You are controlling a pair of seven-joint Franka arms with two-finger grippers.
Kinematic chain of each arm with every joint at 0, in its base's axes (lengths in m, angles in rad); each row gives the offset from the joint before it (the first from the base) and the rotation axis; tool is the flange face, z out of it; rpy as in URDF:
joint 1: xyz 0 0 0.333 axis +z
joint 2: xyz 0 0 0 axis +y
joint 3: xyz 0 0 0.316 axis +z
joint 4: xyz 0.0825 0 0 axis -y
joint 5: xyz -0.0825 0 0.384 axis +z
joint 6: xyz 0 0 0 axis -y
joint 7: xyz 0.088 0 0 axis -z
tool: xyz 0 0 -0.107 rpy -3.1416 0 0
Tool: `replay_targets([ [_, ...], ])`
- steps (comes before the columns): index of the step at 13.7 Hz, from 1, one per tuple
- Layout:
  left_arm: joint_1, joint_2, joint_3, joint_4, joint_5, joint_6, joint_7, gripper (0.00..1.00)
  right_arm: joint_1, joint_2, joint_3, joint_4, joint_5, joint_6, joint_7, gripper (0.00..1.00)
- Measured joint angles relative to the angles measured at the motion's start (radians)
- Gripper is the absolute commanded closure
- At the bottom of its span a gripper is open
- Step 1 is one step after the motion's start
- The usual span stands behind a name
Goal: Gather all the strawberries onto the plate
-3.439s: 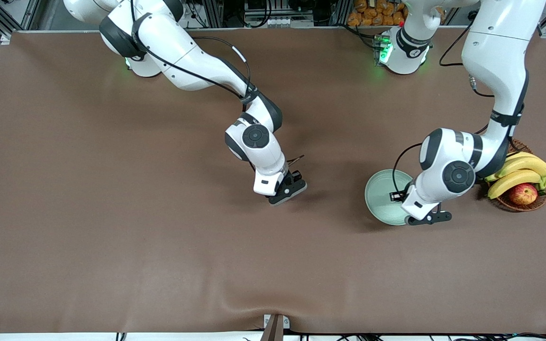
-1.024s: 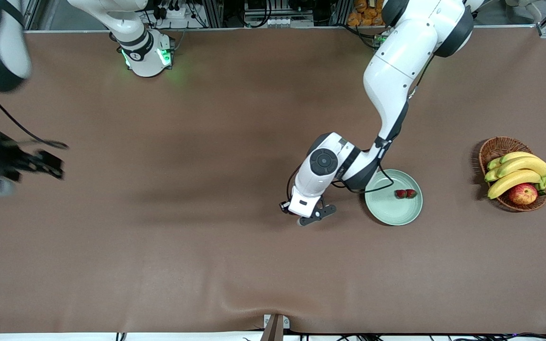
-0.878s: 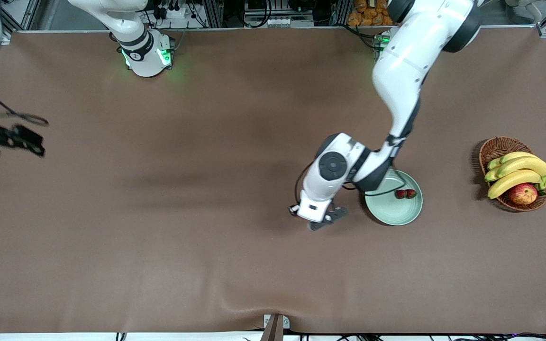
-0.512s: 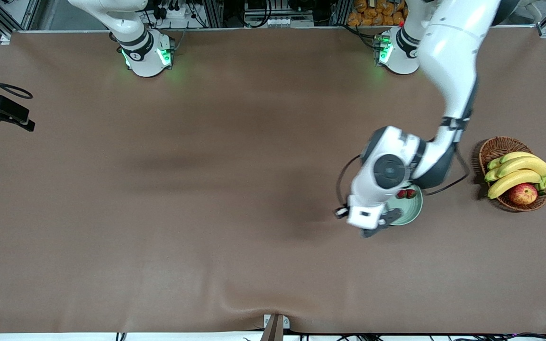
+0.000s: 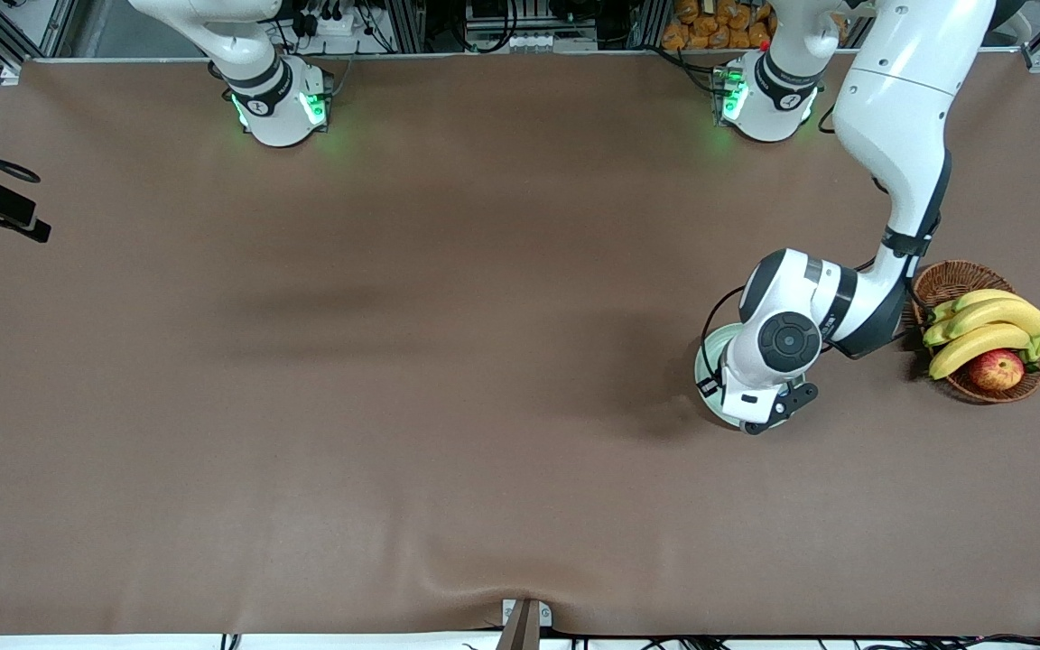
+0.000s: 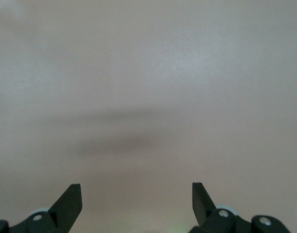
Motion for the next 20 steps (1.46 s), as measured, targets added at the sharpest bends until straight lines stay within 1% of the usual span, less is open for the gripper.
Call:
replay_targets([
  [2,-0.001,-0.043,-0.003,0.018,0.002,-0.006,0.003,0.00,0.002,-0.001,0.000,0.000,-0.007,0.000,0.000,0.00],
  [3,-0.001,-0.075,-0.004,0.037,0.003,-0.035,0.014,0.00,0.003,-0.001,0.000,0.000,-0.022,0.000,0.000,0.00],
  [5,-0.001,-0.151,-0.004,0.110,0.003,-0.159,0.072,0.00,0.003,-0.001,0.000,0.000,-0.043,0.000,0.000,0.00],
  [7,0.004,-0.227,-0.004,0.196,0.003,-0.280,0.134,0.00,0.003,-0.001,0.000,0.000,-0.045,-0.001,0.000,0.00],
  [9,0.019,-0.307,-0.003,0.245,0.000,-0.363,0.200,0.00,0.005,-0.001,0.001,0.000,-0.045,-0.001,0.000,0.00],
  [12,0.087,-0.404,-0.002,0.255,-0.060,-0.433,0.363,0.00,0.009,-0.005,0.003,0.000,-0.046,-0.001,0.000,0.00],
  [15,0.159,-0.461,-0.001,0.274,-0.107,-0.512,0.544,0.00,0.017,-0.011,0.006,0.000,-0.046,-0.002,0.000,0.00],
  [17,0.173,-0.481,0.004,0.306,-0.109,-0.557,0.649,0.00,0.026,-0.012,0.007,0.000,-0.046,-0.002,0.001,0.00],
  [20,0.175,-0.539,0.055,0.316,-0.128,-0.648,0.816,0.00,0.037,-0.012,0.008,0.000,-0.046,-0.002,0.001,0.00],
])
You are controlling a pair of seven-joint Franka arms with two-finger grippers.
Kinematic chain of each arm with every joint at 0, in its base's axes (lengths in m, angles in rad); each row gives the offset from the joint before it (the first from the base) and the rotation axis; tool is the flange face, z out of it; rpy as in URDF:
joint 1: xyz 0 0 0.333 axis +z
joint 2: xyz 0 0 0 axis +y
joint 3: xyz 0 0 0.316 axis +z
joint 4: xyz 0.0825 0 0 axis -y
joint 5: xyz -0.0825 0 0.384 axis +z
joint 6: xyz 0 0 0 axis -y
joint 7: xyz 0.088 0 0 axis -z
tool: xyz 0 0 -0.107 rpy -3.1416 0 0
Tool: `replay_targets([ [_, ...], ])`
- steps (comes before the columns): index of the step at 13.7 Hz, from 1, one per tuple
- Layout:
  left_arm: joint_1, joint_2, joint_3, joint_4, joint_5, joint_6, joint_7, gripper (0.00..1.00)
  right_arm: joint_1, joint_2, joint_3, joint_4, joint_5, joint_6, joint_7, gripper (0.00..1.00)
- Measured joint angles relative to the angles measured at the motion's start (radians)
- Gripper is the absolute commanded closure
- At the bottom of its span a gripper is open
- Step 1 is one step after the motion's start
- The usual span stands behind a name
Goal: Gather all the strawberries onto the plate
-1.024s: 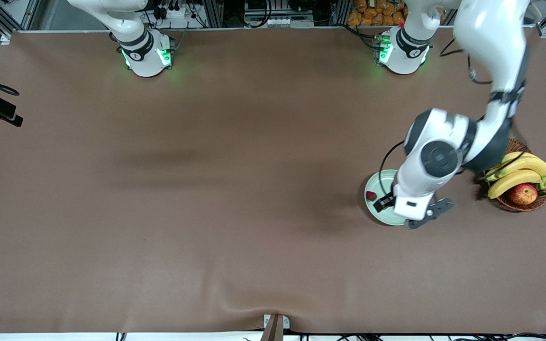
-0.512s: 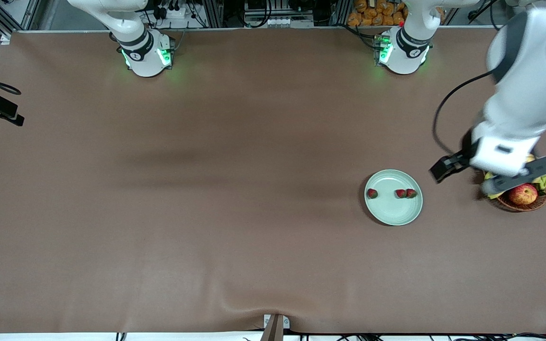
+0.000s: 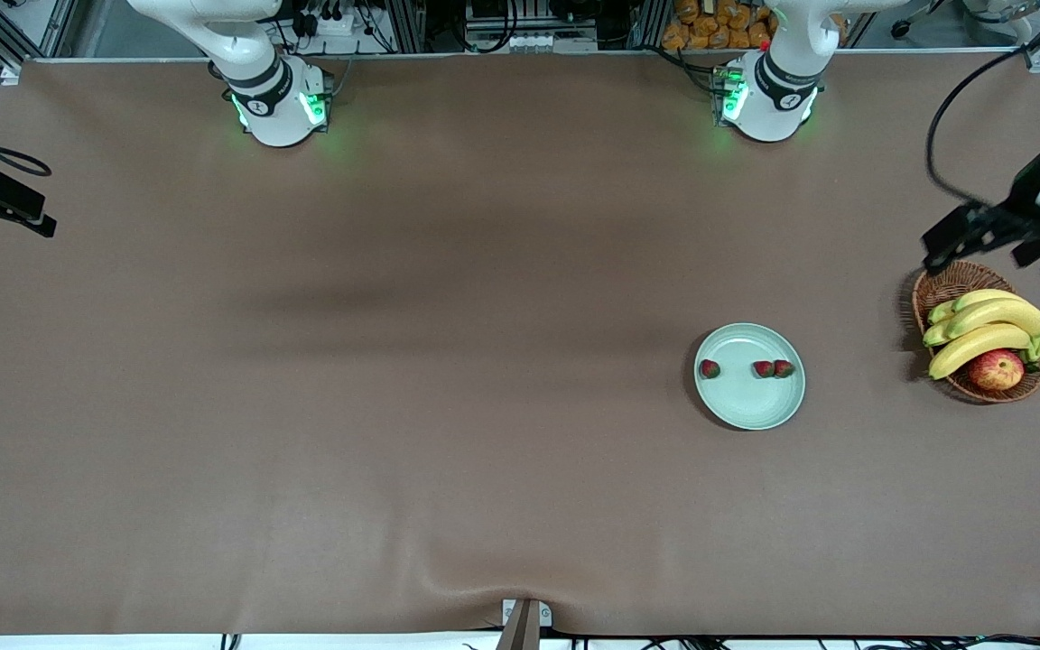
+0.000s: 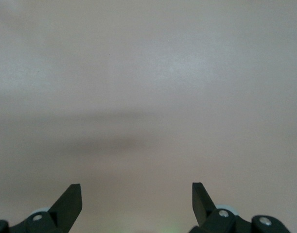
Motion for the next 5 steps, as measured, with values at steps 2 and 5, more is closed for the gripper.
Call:
replay_targets([
  [2,0.003,-0.051,0.036,-0.035,-0.043,-0.035,0.070,0.00,0.009,0.000,0.000,0.000,0.000,0.000,0.000,0.00],
  [5,0.004,-0.118,0.048,-0.127,-0.075,-0.036,0.082,0.00,0.014,0.000,0.000,0.000,0.000,0.000,0.000,0.00],
])
